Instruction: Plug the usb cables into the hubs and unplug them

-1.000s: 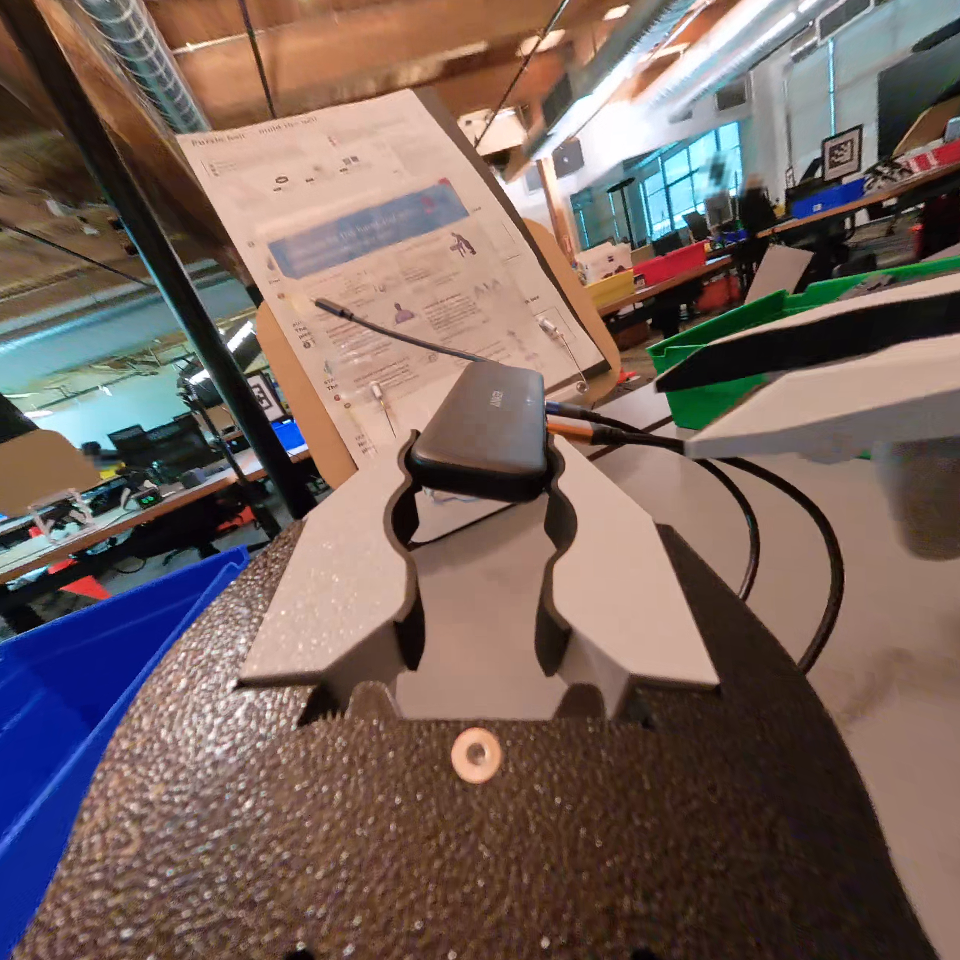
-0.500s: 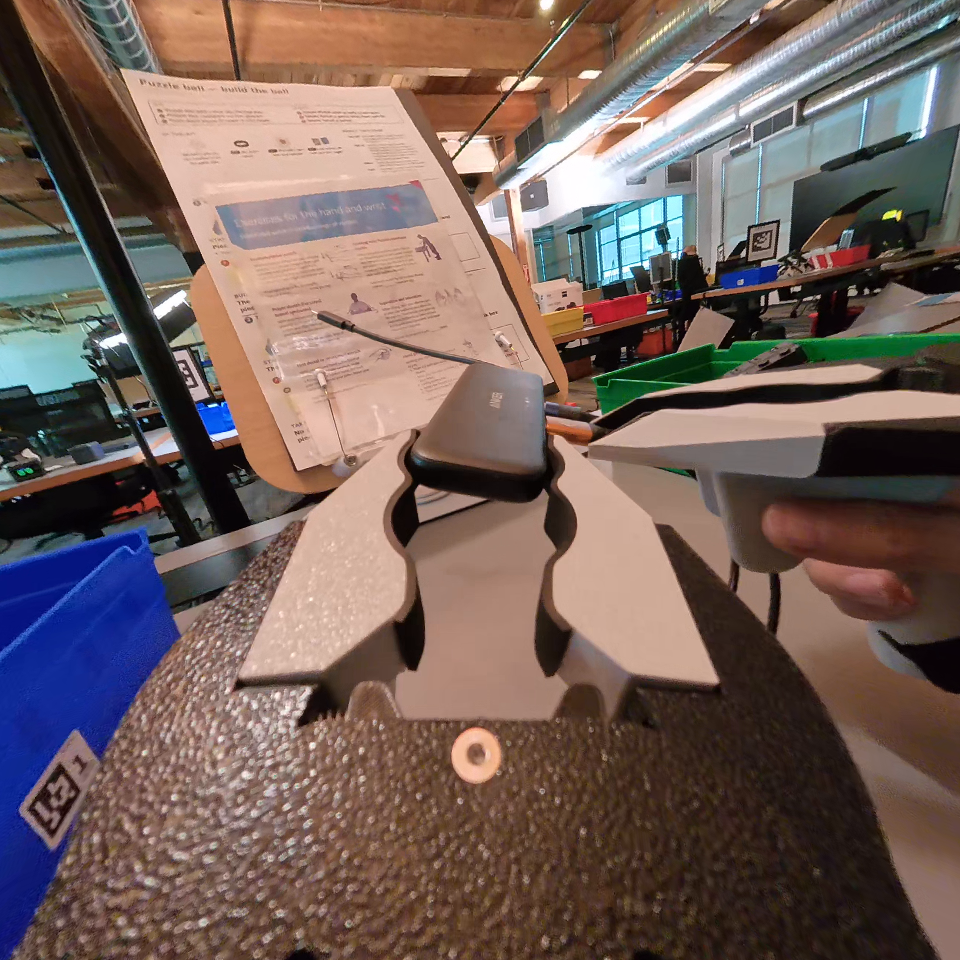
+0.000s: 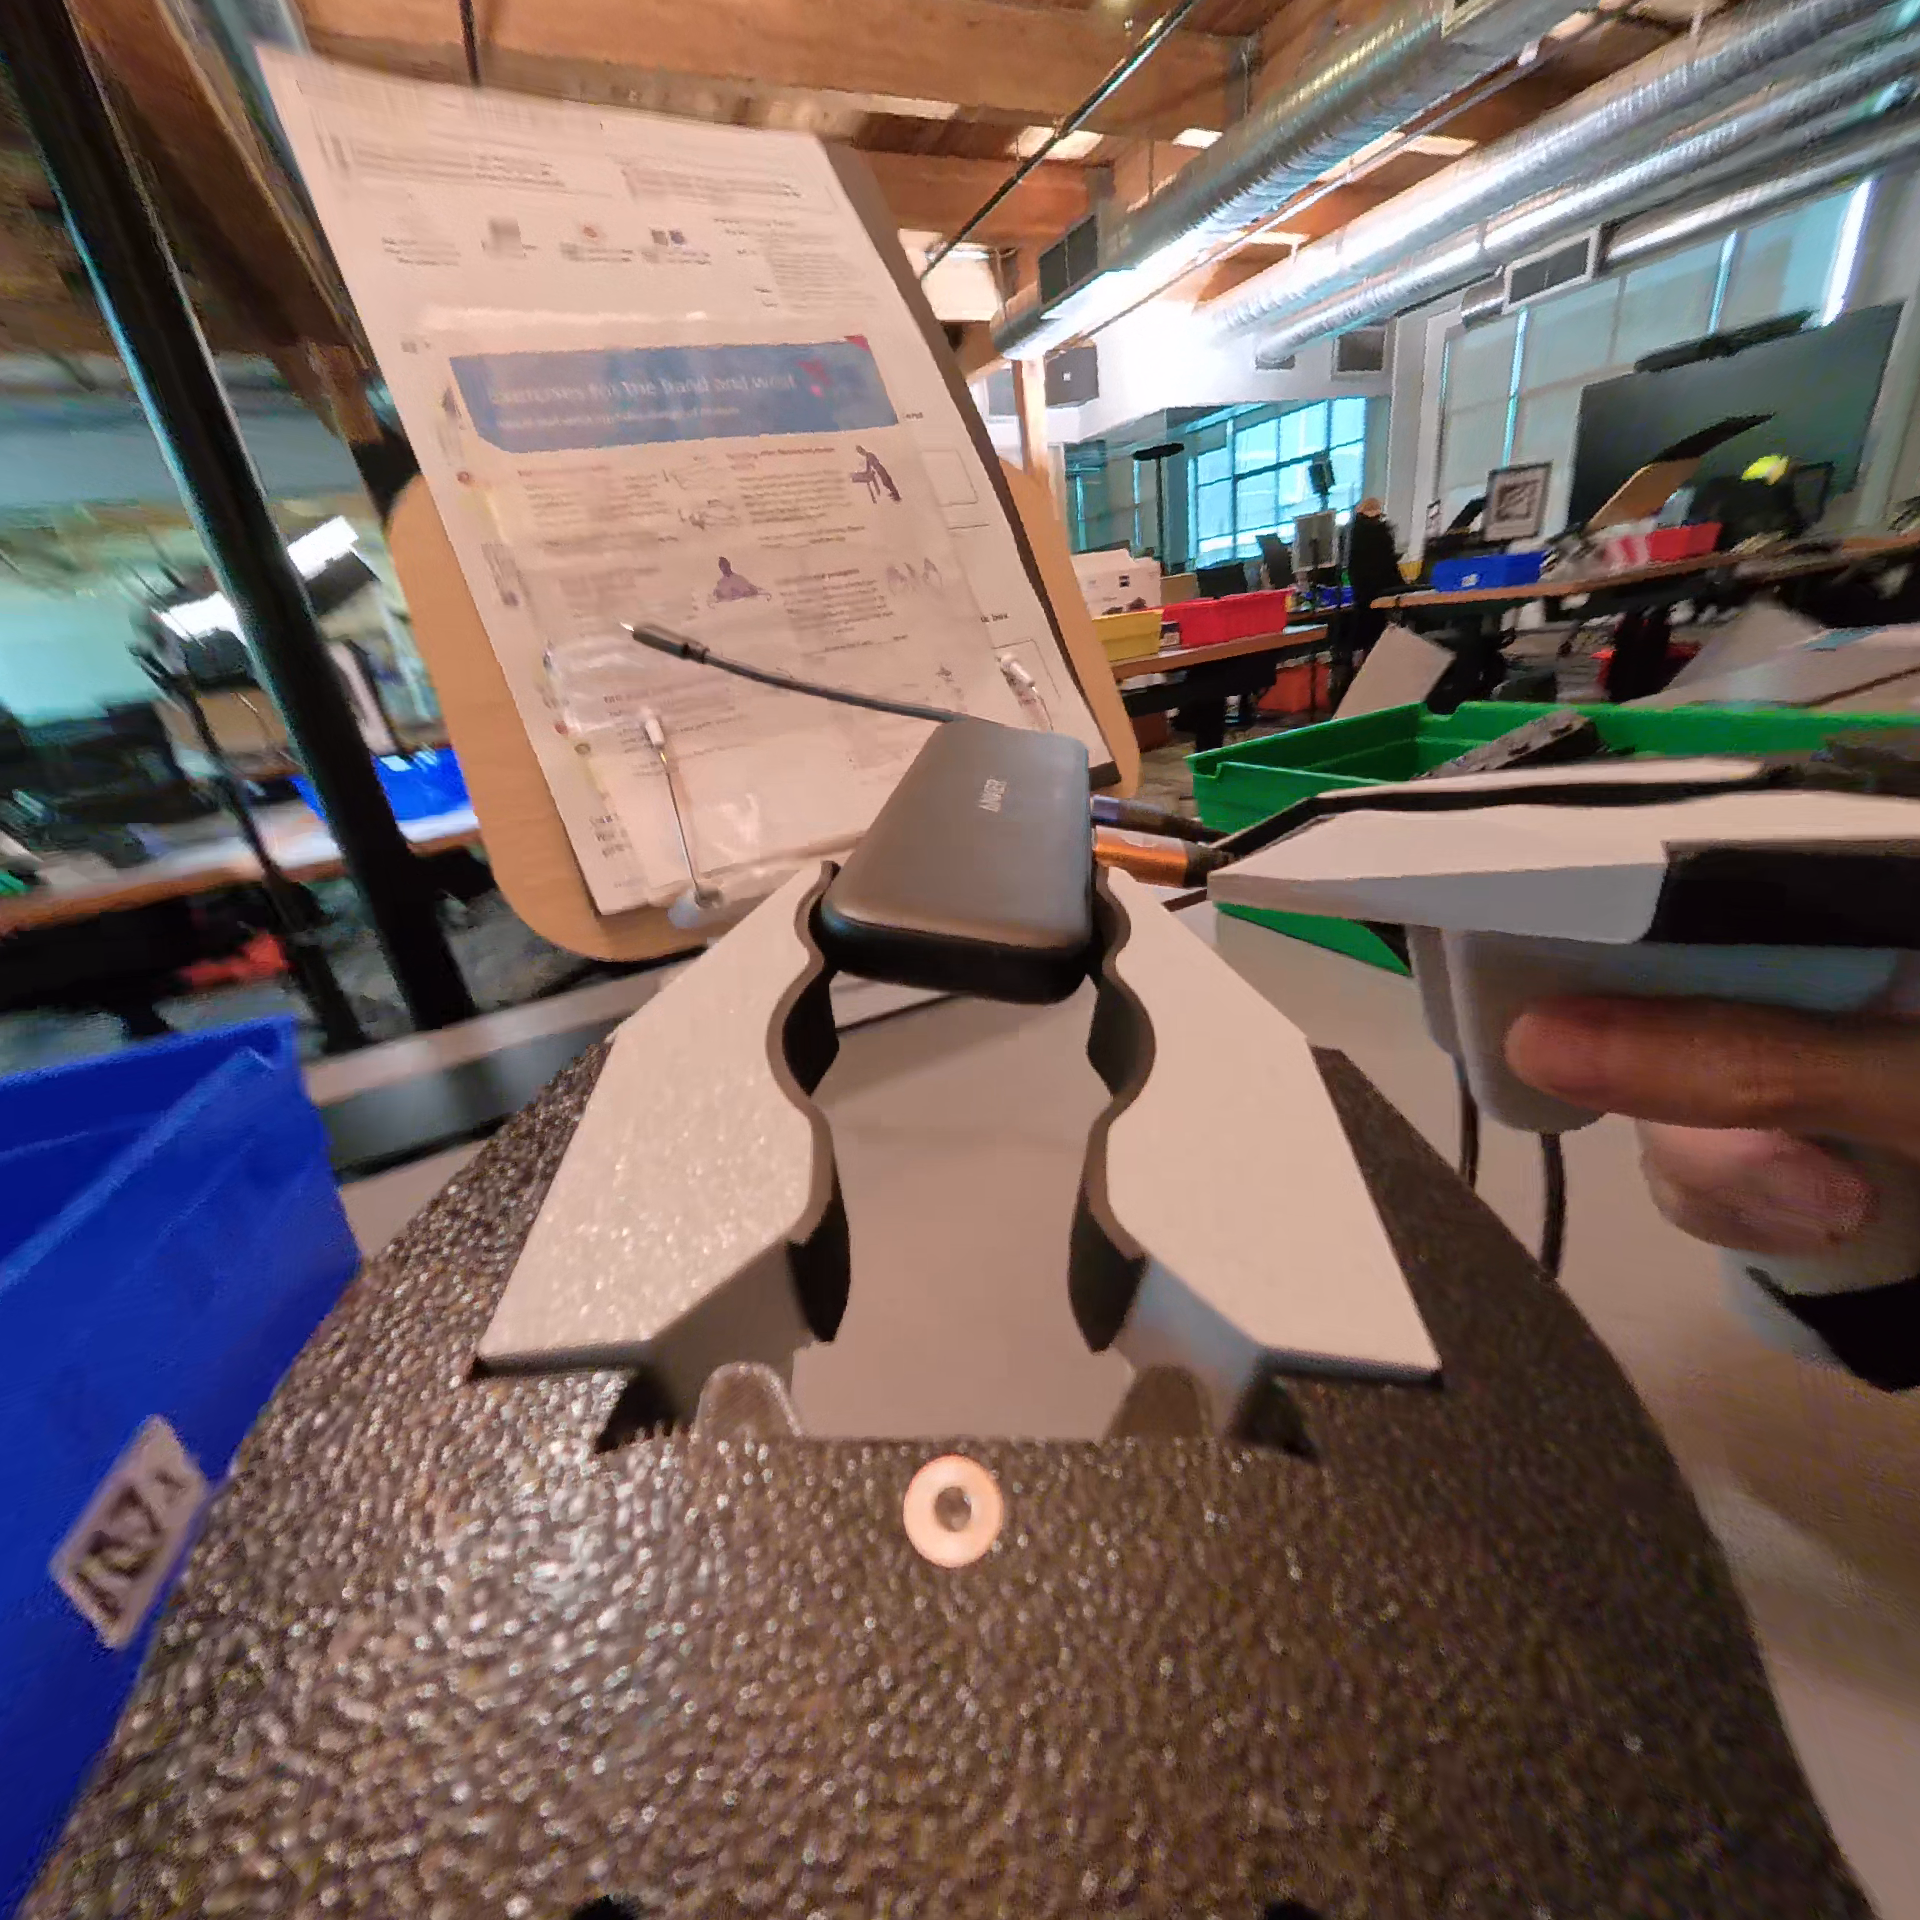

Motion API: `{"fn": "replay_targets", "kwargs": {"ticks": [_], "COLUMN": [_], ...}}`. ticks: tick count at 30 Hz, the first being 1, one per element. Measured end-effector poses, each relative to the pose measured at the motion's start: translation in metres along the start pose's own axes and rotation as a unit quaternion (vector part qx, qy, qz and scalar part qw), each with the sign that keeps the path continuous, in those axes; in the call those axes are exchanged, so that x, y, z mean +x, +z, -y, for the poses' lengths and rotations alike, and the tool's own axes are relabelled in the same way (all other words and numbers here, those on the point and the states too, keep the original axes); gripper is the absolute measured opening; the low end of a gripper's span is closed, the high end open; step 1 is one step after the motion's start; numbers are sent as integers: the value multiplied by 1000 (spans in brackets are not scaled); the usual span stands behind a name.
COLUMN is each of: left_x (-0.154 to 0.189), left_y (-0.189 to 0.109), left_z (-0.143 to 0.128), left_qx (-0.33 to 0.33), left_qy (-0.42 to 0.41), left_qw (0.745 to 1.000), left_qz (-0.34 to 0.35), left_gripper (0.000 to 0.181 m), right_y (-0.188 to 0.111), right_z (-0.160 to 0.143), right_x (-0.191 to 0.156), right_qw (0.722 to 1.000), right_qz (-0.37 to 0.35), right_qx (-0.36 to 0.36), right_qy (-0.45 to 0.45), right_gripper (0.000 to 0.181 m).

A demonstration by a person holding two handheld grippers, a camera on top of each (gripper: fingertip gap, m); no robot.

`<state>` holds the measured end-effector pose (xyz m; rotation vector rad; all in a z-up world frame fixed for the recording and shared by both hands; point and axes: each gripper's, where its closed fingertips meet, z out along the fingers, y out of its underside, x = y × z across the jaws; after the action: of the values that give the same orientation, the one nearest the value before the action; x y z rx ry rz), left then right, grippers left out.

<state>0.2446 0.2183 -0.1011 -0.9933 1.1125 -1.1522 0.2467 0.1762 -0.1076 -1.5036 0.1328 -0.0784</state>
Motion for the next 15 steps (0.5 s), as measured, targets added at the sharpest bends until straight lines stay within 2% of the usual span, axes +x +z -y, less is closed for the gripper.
{"fn": "replay_targets", "kwargs": {"ticks": [2,8,10,11,12,15], "left_x": [5,7,-43,-67,-79,-52], "left_y": [0,-1,-9,-15,-19,-17], "left_z": [4,8,10,7,7,5], "left_qx": [4,9,14,15,21,16], "left_qy": [29,17,-37,-92,-99,-44], "left_qw": [1000,1000,995,990,989,997], "left_qz": [5,-4,88,104,106,60], "left_gripper": [46,46,45,45,45,45], "right_y": [-5,-12,-24,-36,-47,-56], "right_z": [2,6,9,14,19,27], "right_x": [0,-1,9,22,29,10], "right_qw": [1000,999,999,998,998,998], "right_qz": [6,0,-26,-48,-54,7], "right_qx": [-2,-15,-9,5,20,41], "right_qy": [0,-35,-39,-30,-23,-43], "right_gripper": [6,6,5,5,5,5]}}
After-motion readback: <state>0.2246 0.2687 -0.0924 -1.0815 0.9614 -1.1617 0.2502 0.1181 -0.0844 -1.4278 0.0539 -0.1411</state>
